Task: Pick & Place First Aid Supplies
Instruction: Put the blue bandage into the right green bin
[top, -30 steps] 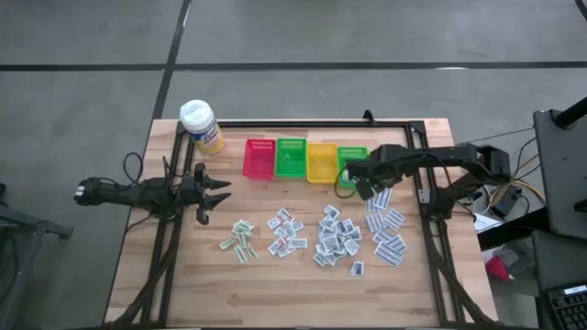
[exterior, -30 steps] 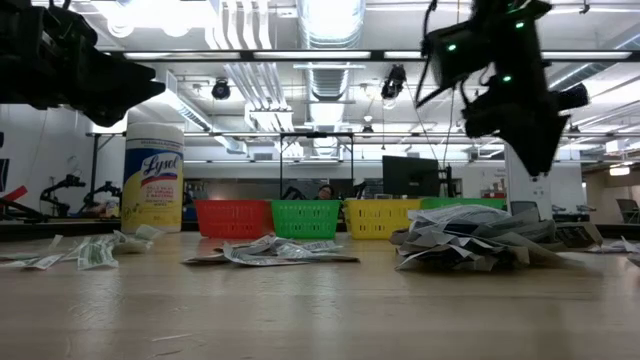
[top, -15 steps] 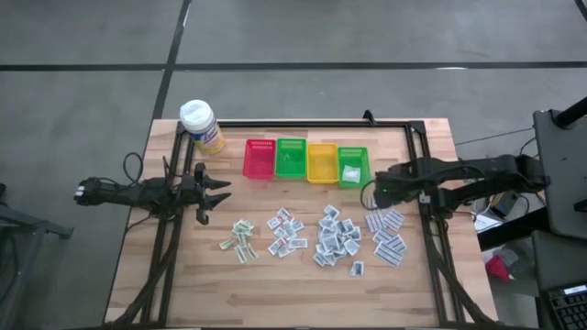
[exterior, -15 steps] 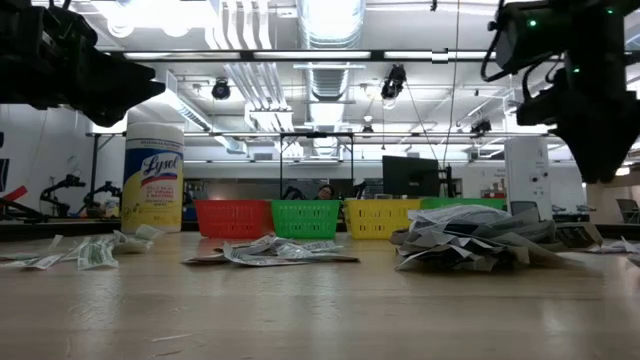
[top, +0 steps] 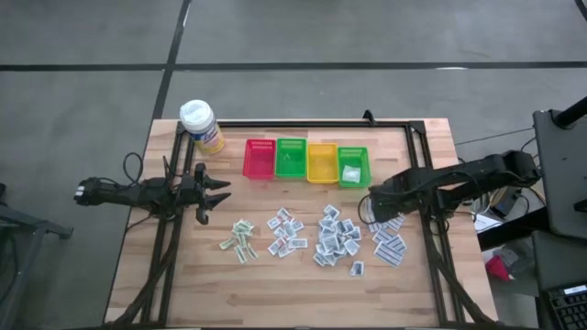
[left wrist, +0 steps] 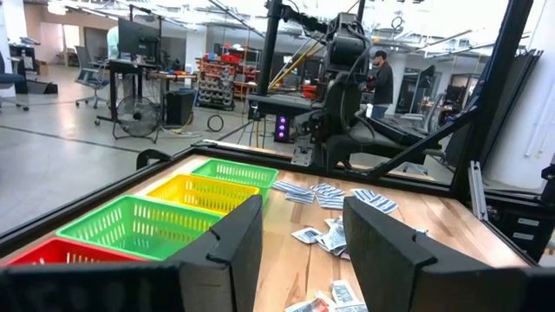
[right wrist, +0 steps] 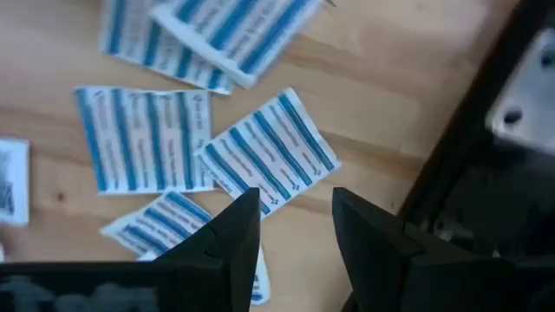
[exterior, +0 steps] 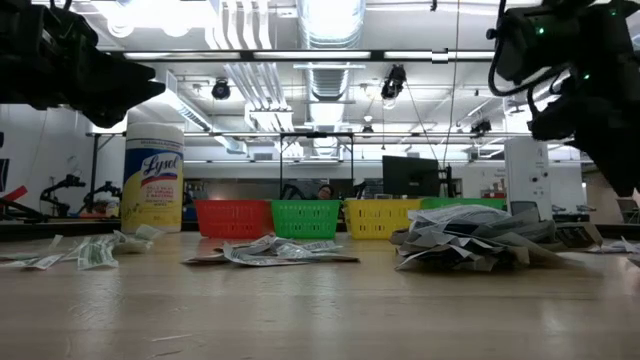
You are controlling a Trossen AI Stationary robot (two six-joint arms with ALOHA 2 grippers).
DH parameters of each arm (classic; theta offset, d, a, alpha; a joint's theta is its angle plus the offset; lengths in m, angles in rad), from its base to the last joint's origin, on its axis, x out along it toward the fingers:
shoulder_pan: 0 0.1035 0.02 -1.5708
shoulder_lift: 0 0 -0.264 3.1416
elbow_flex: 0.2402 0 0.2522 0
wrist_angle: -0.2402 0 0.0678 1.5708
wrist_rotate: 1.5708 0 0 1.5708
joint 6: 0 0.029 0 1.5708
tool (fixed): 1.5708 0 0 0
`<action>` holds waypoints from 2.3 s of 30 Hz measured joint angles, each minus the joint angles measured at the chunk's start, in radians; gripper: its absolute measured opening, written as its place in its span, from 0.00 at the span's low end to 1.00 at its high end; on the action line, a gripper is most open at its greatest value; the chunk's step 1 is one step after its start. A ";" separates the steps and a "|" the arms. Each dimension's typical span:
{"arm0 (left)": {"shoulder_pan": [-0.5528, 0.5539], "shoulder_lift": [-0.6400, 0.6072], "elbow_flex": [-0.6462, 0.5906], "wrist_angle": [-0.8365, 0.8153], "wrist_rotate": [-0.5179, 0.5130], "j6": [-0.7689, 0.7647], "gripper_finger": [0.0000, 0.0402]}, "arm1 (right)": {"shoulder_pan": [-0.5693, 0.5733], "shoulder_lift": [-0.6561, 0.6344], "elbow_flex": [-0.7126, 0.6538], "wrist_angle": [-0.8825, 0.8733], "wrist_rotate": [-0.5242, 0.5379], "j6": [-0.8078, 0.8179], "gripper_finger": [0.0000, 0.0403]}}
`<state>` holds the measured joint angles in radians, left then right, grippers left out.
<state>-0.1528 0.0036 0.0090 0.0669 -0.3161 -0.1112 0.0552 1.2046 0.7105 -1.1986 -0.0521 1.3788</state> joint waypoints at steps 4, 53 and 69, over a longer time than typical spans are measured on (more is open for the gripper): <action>0.000 0.000 0.000 0.002 0.000 -0.001 0.39 | 0.013 0.035 -0.001 0.035 -0.034 0.092 0.37; 0.000 0.000 0.000 0.005 0.000 -0.002 0.39 | 0.173 0.289 -0.051 0.215 -0.088 0.445 0.37; 0.000 0.000 0.000 0.008 0.000 -0.002 0.39 | 0.173 0.242 -0.055 0.123 -0.024 0.549 0.37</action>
<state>-0.1525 0.0034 0.0090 0.0750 -0.3157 -0.1129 0.2282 1.4467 0.6557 -1.0761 -0.0763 1.9278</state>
